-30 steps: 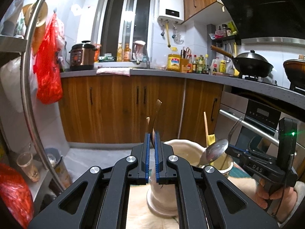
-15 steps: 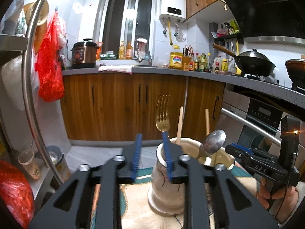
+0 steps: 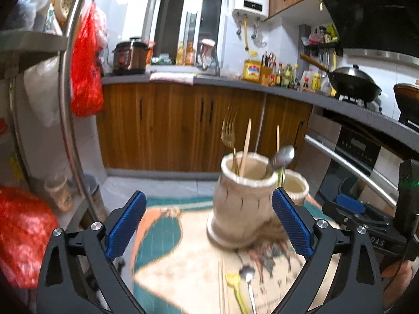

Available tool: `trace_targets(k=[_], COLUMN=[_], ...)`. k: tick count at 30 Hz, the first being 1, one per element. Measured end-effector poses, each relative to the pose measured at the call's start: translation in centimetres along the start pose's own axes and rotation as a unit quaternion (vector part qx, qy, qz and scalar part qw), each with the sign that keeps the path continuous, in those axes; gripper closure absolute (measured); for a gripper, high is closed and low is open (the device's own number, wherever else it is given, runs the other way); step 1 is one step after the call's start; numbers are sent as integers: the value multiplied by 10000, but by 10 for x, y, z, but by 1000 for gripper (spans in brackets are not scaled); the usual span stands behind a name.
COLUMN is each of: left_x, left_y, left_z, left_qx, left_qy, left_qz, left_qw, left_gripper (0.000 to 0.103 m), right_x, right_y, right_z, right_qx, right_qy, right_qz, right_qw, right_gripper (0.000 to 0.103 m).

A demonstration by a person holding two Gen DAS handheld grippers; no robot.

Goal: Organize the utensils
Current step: 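Open both tools and withdraw them back over the remaining utensils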

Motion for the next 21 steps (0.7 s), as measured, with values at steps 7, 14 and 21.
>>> trace_targets(k=[7,14,21], left_x=[50,102,120], left_y=[9,34,51], left_z=[0,12,17], left_qx=[-89,-228,-334], left_qy=[493,1048,1172], left_qz=[-112,-191,-358], left_qw=[9987,9940,9919], left_gripper=[6,6,6], right_x=[46,84,101], right_y=[23,46,54], right_z=[8,22,34], right_qx=[-16,-86,-68], right_qy=[667,1098,1398], right_qz=[-135,-383,-541], right_qw=[9977,9932,9887], right_gripper=[22,23,37])
Point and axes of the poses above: each gripper's, at about its wrist camera, not at the fingertips, and z roughly the way its jaws point, y to its left, x to its underside, the point moved 10 cm from there along z, roughly the way its jaws point, and after that the axes turned 6 degrees about x, right-handed, at the moved point
